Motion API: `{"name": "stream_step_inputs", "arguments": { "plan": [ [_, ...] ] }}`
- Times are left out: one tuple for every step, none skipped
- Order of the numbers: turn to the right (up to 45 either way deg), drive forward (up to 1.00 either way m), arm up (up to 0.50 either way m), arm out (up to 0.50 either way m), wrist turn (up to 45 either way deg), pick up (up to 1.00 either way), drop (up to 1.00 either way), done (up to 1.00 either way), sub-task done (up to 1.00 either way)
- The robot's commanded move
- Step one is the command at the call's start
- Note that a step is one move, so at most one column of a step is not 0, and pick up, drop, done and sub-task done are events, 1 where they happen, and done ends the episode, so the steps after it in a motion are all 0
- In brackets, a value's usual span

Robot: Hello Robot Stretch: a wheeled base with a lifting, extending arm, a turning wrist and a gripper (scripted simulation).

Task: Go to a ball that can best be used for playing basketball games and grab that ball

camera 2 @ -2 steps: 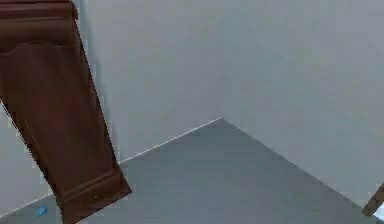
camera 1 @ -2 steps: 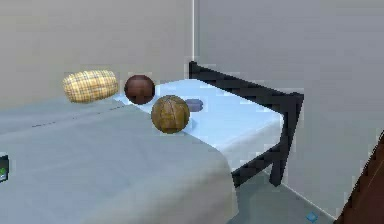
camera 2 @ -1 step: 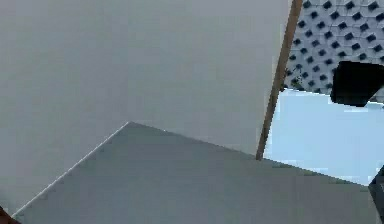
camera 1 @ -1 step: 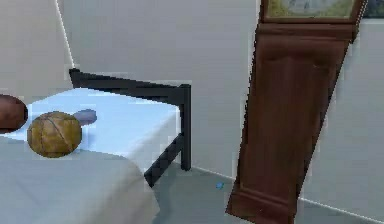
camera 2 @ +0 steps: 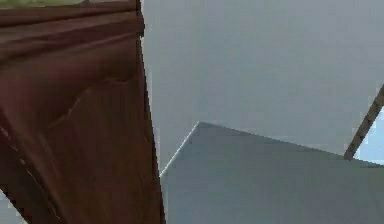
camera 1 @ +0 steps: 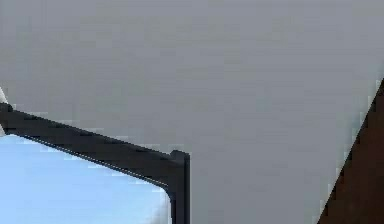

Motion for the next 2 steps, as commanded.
{"name": "stream_step_inputs", "arguments": {
  "plan": [
    [-45.0, 0.00, 0.00, 0.00, 0.0, 0.00, 0.00, 0.00, 0.00],
    [-45.0, 0.00, 0.00, 0.00, 0.0, 0.00, 0.00, 0.00, 0.00]
  ]
}}
